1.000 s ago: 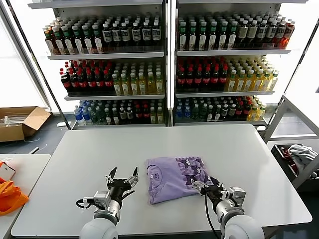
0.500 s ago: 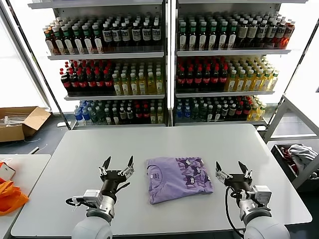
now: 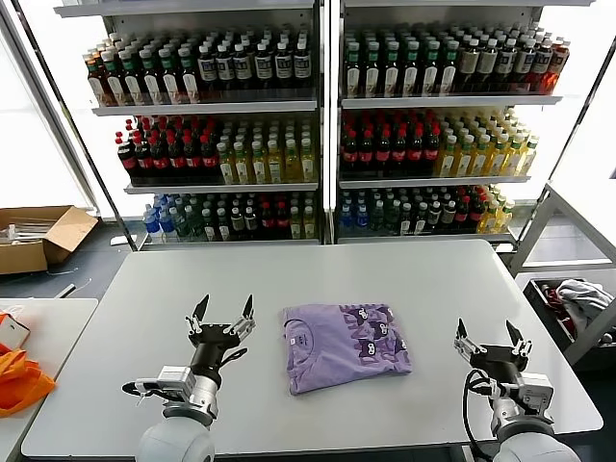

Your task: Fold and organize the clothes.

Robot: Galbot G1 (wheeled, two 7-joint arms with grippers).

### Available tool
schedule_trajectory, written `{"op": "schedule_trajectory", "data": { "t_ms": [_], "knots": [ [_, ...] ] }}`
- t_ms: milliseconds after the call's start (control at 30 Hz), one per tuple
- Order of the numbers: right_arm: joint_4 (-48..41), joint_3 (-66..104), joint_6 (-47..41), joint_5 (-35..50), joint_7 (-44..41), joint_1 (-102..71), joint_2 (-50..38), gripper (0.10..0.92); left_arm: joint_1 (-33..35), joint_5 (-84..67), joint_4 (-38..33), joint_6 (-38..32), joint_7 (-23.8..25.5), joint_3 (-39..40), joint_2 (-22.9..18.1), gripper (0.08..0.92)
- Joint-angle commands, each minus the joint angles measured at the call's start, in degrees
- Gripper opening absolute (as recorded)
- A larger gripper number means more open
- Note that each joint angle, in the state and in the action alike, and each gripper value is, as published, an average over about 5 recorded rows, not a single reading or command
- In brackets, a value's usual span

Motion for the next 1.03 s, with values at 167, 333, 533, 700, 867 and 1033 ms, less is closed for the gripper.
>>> {"op": "schedule_trajectory", "data": {
  "t_ms": [167,333,533,700,867,1033],
  "knots": [
    [3.3,2.2,4.9,-0.2,-1.8,-3.0,3.2,0.823,0.0,1.0,0.4,-2.3,1.7,0.0,0.1,0.822],
    [4.3,1.8,5.6,-3.0,-1.6,-3.4,4.4,0.823,-0.3,3.4,0.0,-2.3,0.4,-0.2,0.0,0.823],
    [5.7,1.5,5.2,-4.2,-0.9,-4.0,4.9,0.823,0.7,2.9,-1.9,-2.3,0.0,0.1,0.1,0.823],
    [6.6,1.8,4.1,-4.4,-1.0,-4.0,4.8,0.823,1.0,0.7,-2.7,-2.3,0.0,-0.1,0.2,0.823],
    [7.5,1.7,4.2,-4.5,-1.0,-4.5,4.7,0.823,1.1,0.6,-2.7,-2.2,1.0,-0.2,0.5,0.823],
    [7.5,1.6,4.3,-4.5,-0.7,-4.5,4.5,0.823,1.1,2.8,-2.7,-1.2,1.8,0.4,0.2,0.823]
  ]
}}
